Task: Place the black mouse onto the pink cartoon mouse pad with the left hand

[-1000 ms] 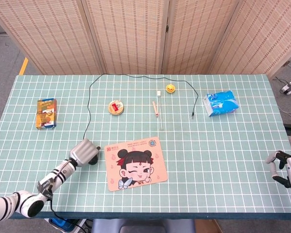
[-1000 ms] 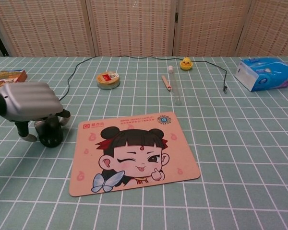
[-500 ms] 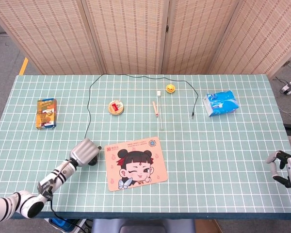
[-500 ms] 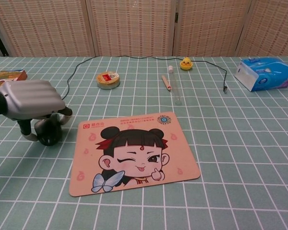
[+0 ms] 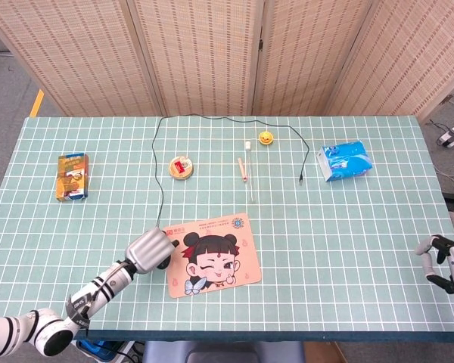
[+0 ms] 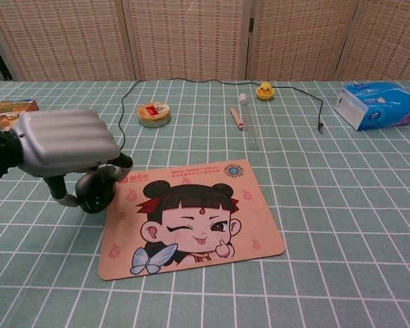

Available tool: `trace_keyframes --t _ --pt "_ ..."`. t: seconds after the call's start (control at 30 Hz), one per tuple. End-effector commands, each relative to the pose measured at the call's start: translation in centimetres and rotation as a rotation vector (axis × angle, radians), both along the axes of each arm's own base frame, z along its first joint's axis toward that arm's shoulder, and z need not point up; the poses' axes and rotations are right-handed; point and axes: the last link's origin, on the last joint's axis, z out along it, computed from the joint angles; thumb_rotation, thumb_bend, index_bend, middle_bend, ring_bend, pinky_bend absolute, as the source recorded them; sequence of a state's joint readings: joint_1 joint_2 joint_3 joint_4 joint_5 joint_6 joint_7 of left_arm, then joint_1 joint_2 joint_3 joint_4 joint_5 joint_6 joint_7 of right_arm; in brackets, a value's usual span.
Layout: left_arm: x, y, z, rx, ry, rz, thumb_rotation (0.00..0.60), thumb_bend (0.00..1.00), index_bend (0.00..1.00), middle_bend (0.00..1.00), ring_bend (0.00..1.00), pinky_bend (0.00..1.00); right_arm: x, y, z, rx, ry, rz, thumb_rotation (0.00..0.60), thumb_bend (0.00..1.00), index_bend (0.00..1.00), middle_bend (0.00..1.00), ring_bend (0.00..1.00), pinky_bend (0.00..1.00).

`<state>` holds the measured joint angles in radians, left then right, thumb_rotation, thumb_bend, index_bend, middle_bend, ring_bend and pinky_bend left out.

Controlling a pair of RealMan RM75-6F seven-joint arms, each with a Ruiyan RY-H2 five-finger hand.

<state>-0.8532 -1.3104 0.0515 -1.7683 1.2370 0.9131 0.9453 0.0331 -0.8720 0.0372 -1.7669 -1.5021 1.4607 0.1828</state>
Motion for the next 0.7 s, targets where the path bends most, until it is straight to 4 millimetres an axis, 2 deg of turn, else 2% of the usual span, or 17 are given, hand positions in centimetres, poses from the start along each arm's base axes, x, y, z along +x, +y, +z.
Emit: trace_keyframes --t 0.03,0.23,0.7 --pt "2.0 -0.3 -0.6 0.0 -0.006 -0.028 0.6 0.17 0.59 0.96 1.0 1.0 0.0 0.1 0.2 -0.007 -0.003 0.003 0.6 0.35 0.51 0.5 0.58 0.72" --pt "4.4 -0.8 -1.6 0.006 -0.002 -0.064 0.6 0.17 0.59 0.96 1.0 1.0 0.0 0.2 0.6 -0.014 -0.013 0.006 0.6 0.35 0.51 0.5 0.58 0.72" --pt "8.0 -2.5 -4.2 -0.028 0.018 -0.11 0.6 0.17 0.58 0.96 1.0 1.0 0.2 0.6 1.5 -0.037 -0.034 0.021 0.6 0.35 0.51 0.51 0.58 0.72"
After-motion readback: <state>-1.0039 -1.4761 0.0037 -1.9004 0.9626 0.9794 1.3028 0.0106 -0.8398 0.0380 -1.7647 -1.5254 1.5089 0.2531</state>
